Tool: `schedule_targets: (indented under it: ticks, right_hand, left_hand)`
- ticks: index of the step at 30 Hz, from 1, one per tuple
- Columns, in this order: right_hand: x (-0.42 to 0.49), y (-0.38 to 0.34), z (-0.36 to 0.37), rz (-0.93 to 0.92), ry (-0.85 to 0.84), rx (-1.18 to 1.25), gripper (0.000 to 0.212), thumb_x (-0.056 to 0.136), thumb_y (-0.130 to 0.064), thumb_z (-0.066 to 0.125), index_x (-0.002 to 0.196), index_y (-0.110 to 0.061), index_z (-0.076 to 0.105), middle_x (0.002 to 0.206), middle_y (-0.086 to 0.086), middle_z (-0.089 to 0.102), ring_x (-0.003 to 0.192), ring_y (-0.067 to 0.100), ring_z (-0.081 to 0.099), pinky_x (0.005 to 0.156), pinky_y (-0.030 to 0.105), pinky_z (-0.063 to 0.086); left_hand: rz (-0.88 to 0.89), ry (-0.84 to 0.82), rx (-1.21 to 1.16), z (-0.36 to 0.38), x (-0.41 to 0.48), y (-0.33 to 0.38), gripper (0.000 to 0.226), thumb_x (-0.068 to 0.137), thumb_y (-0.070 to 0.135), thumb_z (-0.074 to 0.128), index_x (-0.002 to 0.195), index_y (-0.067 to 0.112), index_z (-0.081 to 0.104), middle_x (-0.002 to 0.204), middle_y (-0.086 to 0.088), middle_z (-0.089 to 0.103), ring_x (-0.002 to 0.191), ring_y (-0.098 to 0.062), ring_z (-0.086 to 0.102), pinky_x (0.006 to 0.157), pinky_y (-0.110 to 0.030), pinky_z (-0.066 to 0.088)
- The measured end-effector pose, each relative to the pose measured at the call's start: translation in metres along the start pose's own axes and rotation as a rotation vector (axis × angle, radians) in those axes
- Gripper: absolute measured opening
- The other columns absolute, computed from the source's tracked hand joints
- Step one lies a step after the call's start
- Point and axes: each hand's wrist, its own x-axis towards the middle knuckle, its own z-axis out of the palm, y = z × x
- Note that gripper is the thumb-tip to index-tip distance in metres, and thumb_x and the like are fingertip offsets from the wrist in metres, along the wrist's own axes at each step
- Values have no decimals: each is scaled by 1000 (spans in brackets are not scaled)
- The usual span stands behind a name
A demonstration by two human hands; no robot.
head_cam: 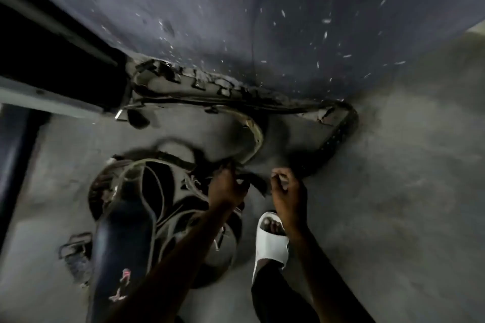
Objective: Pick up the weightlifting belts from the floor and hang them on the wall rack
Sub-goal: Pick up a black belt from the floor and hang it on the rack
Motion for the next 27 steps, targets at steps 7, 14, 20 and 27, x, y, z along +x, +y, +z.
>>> schedule_targets:
  ticks: [7,14,20,27]
  right_hand:
    - [53,59,40,144,-12,185,47,80,-51,55,104,-14,71,101,4,76,88,24,73,82,53,59]
    - [26,10,7,198,-107,211,26,84,-50,63,98,-28,66,104,-2,74,96,22,72,91,45,58]
    - [-15,-83,-26,135,-285,242,38,97,-35,64,129,-14,61,120,0,64,111,12,60,94,26,49]
    - [-95,-211,-47,30,-326,423,58,89,-43,73,139,-17,59,131,-3,64,126,14,58,95,23,45]
  left_hand:
    - [48,29,439,39,71,3,43,92,21,56,135,23,55,128,-13,64,119,-36,59,94,-41,46]
    - [14,40,135,-28,4,-17,48,84,43,68,126,21,65,112,-18,72,111,-36,66,87,-40,52]
    - [263,136,-274,-138,-67,3,33,80,36,69,103,14,74,94,-8,78,94,-23,75,74,-44,61]
    - [480,63,-518,-250,-147,55,26,87,9,60,112,6,67,100,-9,74,89,-10,70,79,-30,60]
